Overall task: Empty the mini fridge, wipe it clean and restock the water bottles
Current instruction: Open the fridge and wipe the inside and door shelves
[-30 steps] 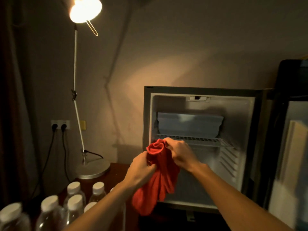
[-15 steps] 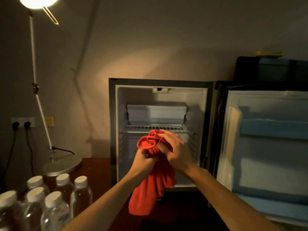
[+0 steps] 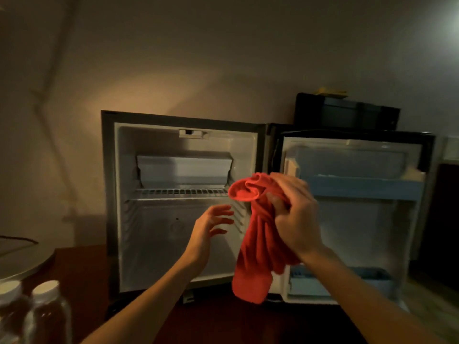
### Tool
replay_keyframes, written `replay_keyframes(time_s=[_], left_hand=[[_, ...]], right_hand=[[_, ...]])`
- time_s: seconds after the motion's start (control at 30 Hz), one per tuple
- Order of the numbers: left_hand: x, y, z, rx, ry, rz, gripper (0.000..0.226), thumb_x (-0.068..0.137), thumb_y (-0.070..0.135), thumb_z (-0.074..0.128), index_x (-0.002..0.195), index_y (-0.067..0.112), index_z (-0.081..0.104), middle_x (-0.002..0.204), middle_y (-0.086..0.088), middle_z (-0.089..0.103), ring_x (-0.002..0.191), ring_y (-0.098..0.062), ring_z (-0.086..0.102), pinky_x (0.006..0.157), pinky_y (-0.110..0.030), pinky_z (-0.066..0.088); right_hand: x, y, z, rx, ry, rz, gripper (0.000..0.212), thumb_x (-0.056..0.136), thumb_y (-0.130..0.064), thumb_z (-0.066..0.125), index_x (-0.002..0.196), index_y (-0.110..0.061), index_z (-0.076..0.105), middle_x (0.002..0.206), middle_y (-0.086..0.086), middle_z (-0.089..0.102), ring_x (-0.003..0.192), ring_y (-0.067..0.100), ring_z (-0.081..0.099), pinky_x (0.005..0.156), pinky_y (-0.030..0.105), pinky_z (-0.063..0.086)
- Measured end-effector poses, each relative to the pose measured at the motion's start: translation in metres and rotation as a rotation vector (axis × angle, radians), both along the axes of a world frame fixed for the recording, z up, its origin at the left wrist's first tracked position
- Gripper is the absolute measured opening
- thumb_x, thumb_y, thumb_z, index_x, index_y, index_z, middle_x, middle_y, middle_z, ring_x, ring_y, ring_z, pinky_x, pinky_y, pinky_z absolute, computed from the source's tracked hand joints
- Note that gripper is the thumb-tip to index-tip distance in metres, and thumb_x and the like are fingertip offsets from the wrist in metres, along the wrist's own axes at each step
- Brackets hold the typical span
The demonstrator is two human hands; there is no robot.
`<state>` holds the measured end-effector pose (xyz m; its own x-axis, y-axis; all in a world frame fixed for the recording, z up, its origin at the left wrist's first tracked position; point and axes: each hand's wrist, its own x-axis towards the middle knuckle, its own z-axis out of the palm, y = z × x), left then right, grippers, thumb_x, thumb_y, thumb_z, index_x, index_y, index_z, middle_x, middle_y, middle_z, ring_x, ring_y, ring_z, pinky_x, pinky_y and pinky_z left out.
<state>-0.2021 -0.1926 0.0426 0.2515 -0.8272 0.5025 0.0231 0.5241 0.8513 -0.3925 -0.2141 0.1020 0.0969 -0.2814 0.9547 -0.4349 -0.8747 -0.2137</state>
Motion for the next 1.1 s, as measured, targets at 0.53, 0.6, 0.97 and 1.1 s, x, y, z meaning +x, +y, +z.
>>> replay_keyframes(time_s=[0.53,0.6,0.97,1.1], left_hand=[[0.011,-0.034,-0.032,0.048,-0.005,0.126,0.033,0.08,0.031,0.051,0.097,0.009,0.069,0.095,-0.008,0.073,0.089,-0.027,0.069,0.081,-0.043,0.046],[0.011,-0.037,-0.037,0.065,-0.007,0.133,0.035,0.079,0.031,0.051,0.097,0.007,0.069,0.094,-0.008,0.073,0.088,-0.026,0.069,0.08,-0.042,0.046],[0.002,-0.037,-0.05,0.082,-0.06,0.148,0.032,0.077,0.03,0.051,0.095,0.011,0.069,0.088,-0.011,0.074,0.088,-0.023,0.07,0.079,-0.038,0.045],[0.003,-0.032,-0.052,0.093,-0.079,0.151,0.032,0.078,0.031,0.051,0.095,0.011,0.069,0.086,-0.01,0.074,0.087,-0.021,0.069,0.08,-0.039,0.045]], right_hand=[[0.038,-0.042,0.088,0.147,0.313,-0.51,0.072,0.091,-0.015,0.059,0.149,0.006,0.022,0.155,0.03,0.016,0.146,0.04,0.014,0.12,0.041,0.017],[0.039,-0.044,0.072,0.112,0.331,-0.545,0.073,0.093,-0.016,0.056,0.151,0.004,0.016,0.157,0.028,0.012,0.147,0.038,0.01,0.12,0.04,0.012],[0.041,-0.045,-0.027,0.147,0.449,-0.598,0.087,0.069,-0.014,0.083,0.139,0.011,0.038,0.143,0.031,0.04,0.135,0.043,0.038,0.108,0.052,0.037],[0.039,-0.037,-0.074,0.248,0.49,-0.574,0.098,0.062,-0.01,0.087,0.143,0.007,0.034,0.148,0.029,0.036,0.139,0.04,0.033,0.111,0.049,0.034]])
